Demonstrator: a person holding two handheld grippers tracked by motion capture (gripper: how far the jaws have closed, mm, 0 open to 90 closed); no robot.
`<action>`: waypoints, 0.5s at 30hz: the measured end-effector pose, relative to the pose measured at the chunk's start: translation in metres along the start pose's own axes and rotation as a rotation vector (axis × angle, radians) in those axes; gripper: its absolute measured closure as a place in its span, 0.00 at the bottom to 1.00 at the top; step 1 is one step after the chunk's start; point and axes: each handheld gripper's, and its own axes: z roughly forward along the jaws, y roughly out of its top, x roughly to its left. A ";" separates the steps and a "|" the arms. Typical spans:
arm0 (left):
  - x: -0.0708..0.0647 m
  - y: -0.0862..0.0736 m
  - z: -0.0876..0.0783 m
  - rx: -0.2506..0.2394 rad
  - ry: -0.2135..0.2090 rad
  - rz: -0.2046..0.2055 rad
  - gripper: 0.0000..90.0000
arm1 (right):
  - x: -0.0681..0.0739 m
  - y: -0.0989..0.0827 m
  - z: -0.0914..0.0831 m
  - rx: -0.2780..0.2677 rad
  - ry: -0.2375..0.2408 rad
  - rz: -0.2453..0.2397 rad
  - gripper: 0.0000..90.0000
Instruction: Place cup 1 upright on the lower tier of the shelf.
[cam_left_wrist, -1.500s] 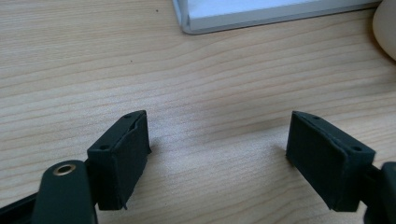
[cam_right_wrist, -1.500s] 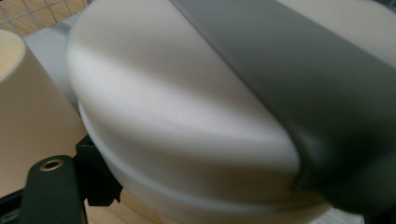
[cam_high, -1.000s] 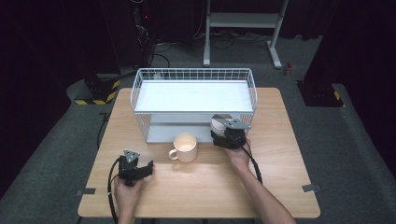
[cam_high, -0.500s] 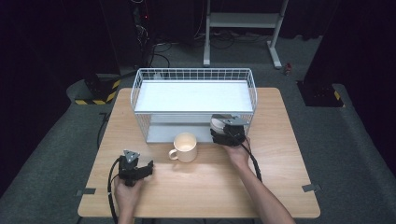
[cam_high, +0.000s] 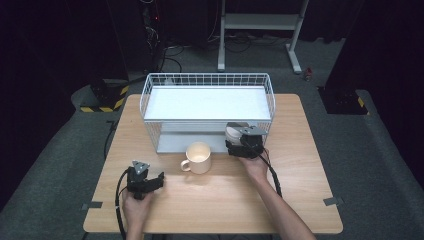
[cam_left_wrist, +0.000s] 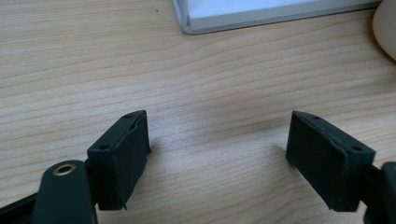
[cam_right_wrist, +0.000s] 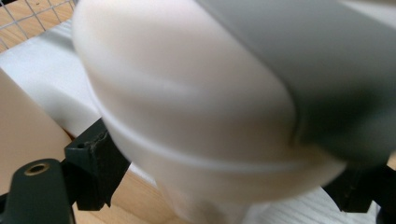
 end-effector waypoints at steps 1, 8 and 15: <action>0.000 0.000 0.000 0.001 0.000 0.001 0.24 | 0.001 -0.001 -0.001 0.004 -0.001 0.011 0.15; 0.000 0.000 0.000 0.001 0.000 0.001 0.24 | -0.002 -0.006 -0.004 0.010 0.000 0.004 0.16; 0.000 0.000 0.000 0.000 0.000 0.000 0.24 | 0.000 -0.012 -0.012 0.002 -0.008 -0.005 0.21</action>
